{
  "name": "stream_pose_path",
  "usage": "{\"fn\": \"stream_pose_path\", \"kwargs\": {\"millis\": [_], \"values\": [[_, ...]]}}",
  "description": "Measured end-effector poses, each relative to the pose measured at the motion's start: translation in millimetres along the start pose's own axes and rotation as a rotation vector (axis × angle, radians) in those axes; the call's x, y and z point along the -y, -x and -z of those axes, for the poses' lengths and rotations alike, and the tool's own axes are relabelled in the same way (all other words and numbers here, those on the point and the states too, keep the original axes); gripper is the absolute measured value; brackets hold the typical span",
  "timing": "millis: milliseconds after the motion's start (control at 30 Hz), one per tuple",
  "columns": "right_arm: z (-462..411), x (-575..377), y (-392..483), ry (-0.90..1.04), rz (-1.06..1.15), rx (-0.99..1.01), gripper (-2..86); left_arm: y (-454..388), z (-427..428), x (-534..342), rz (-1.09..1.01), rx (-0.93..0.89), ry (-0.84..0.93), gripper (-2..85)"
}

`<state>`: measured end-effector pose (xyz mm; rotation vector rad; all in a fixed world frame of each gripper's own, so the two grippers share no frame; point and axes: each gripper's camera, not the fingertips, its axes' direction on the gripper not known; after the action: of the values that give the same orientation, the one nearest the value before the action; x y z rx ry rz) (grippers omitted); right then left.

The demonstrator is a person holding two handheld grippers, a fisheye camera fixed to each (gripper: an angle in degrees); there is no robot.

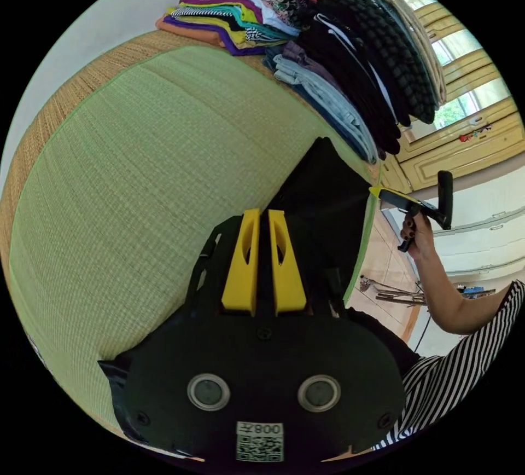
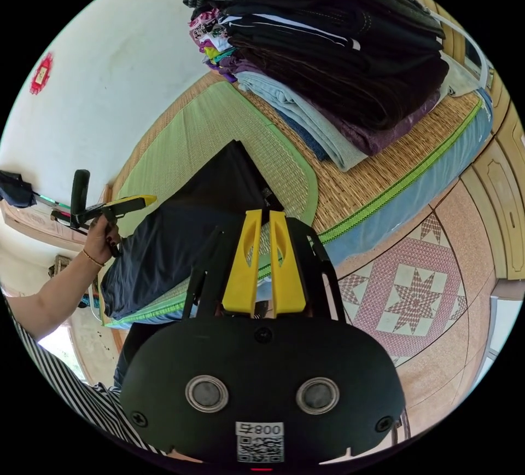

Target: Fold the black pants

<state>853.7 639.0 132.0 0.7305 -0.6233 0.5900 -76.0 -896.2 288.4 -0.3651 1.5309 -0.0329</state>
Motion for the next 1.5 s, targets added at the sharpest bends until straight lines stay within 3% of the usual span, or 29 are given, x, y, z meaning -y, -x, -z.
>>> {"fn": "stream_pose_path", "kwargs": {"millis": [367,500,933,1167,1300,1500], "values": [[12,3,-16,0.017,-0.011,0.026,3.5,-60,-60,95,-0.137,0.035,0.14,1.4],[14,2,-21,0.014,-0.011,0.048,3.9,-73,-59,113,-0.16,0.064,0.096,0.6],[22,7,-15,-0.046,-0.018,0.034,8.5,-90,-66,149,-0.156,-0.04,0.046,4.0],[-5,20,6,0.022,0.041,-0.079,10.2,-103,-83,178,-0.166,-0.054,0.106,6.9],[-14,23,15,0.036,0.059,-0.091,9.8,-109,-94,184,-0.18,0.018,0.159,5.2],[-27,23,20,0.025,0.02,-0.07,8.2,-106,-90,179,-0.189,-0.031,0.197,2.3]]}}
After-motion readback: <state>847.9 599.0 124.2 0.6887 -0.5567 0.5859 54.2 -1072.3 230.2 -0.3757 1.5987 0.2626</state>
